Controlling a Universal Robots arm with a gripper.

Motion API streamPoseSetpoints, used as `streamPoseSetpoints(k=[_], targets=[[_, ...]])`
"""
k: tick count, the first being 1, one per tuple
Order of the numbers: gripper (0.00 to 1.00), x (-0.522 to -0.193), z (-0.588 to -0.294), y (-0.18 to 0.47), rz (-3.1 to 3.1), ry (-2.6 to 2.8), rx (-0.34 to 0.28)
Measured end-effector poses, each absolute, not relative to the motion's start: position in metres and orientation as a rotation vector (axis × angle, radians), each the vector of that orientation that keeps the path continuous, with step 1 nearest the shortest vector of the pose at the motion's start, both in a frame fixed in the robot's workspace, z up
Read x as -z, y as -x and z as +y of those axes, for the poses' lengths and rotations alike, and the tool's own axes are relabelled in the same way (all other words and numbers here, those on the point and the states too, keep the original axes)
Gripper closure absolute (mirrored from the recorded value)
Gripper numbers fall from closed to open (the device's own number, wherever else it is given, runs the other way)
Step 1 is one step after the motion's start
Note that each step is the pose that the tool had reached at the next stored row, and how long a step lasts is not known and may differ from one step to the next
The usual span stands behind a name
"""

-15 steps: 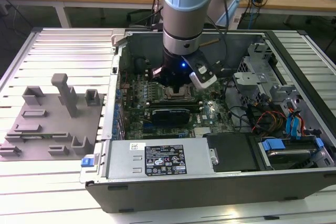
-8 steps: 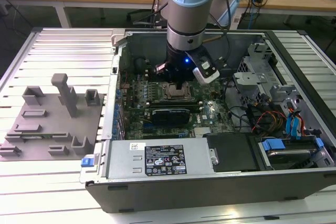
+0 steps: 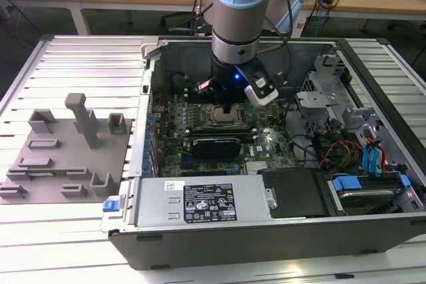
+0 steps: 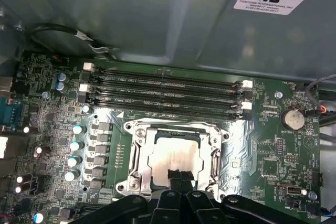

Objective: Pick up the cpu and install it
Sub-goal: 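Install the second cpu locking lever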

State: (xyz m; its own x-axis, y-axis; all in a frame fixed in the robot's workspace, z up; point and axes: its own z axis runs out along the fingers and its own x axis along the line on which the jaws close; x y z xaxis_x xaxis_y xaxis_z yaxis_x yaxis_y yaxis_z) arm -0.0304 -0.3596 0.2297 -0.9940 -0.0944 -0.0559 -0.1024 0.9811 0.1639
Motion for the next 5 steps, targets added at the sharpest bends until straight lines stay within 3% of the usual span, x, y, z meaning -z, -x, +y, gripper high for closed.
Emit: streamPoseSetpoints(k=[5], targets=[[0.89,-0.2297,-0.3595,0.0304,3.079,0.153,-0.259]])
